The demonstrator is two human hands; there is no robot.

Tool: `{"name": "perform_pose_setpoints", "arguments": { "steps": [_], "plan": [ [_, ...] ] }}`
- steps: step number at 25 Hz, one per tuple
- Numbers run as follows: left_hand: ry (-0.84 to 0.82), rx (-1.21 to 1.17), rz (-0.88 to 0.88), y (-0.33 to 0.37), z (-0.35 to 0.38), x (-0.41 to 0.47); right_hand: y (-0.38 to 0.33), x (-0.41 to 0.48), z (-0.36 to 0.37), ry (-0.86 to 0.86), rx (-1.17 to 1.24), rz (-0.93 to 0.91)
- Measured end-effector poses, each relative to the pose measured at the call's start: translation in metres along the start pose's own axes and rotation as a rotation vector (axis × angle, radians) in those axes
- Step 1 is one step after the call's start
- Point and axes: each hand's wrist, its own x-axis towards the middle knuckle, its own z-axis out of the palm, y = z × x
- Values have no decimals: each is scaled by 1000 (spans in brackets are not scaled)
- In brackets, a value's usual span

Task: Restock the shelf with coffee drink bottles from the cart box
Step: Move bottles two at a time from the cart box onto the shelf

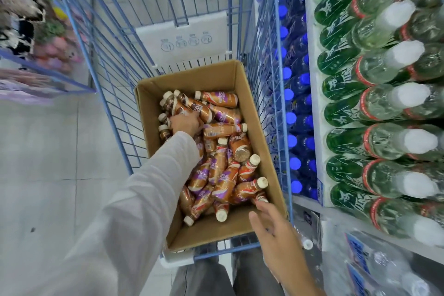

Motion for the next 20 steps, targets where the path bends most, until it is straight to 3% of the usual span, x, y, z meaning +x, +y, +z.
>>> {"name": "perform_pose_setpoints", "arguments": {
  "steps": [6, 13, 20],
  "plan": [
    [-349, -289, 119, -55, -78, -89, -34, 43, 8, -17, -39, -49],
    [-239, -342, 82, -132, -124, -190, -97, 198, 40, 0, -264, -4],
    [-209, -299, 81, -145, -138, -203, -75, 279, 80, -13, -376, 237]
  ]
}}
